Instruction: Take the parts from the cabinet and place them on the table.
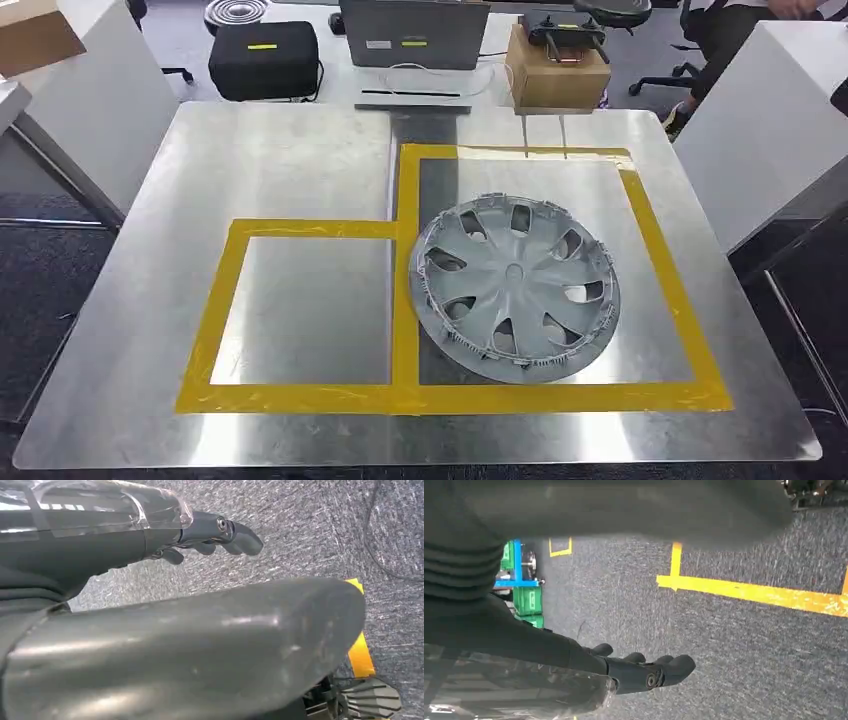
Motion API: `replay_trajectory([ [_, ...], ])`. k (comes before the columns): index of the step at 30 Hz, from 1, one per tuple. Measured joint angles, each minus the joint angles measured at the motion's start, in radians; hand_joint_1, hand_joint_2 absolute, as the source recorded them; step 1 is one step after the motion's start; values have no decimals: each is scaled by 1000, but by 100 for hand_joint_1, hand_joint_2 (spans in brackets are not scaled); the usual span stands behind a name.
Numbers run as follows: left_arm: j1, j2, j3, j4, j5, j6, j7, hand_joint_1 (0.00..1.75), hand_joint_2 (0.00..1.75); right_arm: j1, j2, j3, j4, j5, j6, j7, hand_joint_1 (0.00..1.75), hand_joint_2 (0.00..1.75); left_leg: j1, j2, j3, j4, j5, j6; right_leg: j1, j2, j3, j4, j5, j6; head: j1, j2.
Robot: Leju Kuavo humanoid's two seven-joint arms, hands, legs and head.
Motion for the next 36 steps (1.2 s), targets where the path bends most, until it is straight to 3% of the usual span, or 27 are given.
replay_trajectory([
  [18,0,1,0,0,-10,-1,-4,0,0,-3,4,1,12,-12,8,-2,0,0,0,0,0,0,0,0,0,0,0,0,0,0,0,0],
  [27,0,3,-13,0,-13,0,-4,0,0,-4,8,10,18,-18,8,-2,0,0,-7,0,0,2,0,2,-7,0,0,-2,5,7,0,0],
  [30,0,4,-18,0,-13,1,-4,0,0,-4,9,16,18,-19,8,-2,0,0,-12,0,-1,5,3,7,-13,0,0,-2,9,13,0,0],
  [33,-1,5,-18,0,-13,2,-4,0,0,-5,10,16,18,-19,8,-2,0,0,-7,-1,-5,-5,18,24,-11,1,0,-8,17,21,-1,0],
  [34,-2,5,-18,0,-13,2,-4,0,0,-5,10,16,18,-19,8,-2,0,0,-2,0,0,-6,24,31,-11,3,-7,5,-3,25,-1,0],
  [36,-1,6,-18,0,-14,2,-4,0,0,-5,10,17,19,-19,8,-2,0,0,-1,0,-5,-6,27,35,-13,4,-61,141,-81,30,9,0],
])
